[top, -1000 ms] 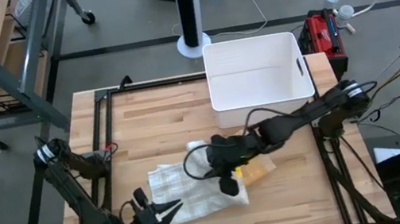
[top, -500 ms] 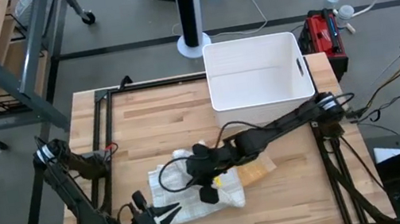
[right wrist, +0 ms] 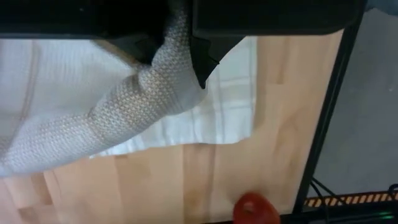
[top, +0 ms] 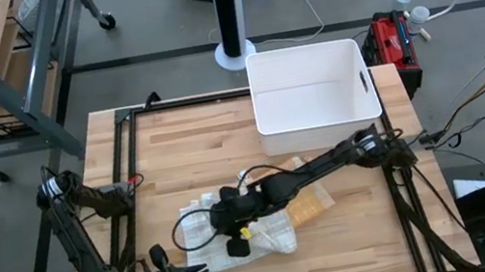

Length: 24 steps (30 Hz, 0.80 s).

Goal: Fold towel
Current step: Fold the white checkered towel

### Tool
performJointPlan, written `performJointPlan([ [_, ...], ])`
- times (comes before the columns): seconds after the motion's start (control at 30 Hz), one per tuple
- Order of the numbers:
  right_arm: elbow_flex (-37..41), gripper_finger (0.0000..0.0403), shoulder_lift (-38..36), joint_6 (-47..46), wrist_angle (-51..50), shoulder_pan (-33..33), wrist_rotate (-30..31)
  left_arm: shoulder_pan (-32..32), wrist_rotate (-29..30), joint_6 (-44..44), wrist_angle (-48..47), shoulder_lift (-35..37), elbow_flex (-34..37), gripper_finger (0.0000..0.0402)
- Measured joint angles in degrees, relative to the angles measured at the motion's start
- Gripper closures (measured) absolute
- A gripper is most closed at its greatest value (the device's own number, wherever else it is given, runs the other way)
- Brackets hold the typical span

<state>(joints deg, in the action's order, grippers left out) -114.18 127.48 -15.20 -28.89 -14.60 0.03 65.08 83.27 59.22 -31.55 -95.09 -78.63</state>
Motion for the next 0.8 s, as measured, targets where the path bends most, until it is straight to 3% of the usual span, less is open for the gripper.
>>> performJointPlan([
  [0.23, -6.0, 0.0388, 4.46, 0.13, -2.12, -0.24, -0.51, 0.04, 0.87, 0.02, 0.0, 0.02, 0.0, 0.0365],
  [0.57, -7.29, 0.0238, 5.75, -0.2, -4.67, -0.39, -0.03, -0.02, 1.63, 0.9, 0.0, -0.02, 0.42, 0.0365],
  [0.8, -7.29, 0.0181, 5.75, 2.61, -2.51, -1.03, -0.11, -0.73, 1.71, 1.72, -0.02, -0.03, 1.15, 0.0365],
])
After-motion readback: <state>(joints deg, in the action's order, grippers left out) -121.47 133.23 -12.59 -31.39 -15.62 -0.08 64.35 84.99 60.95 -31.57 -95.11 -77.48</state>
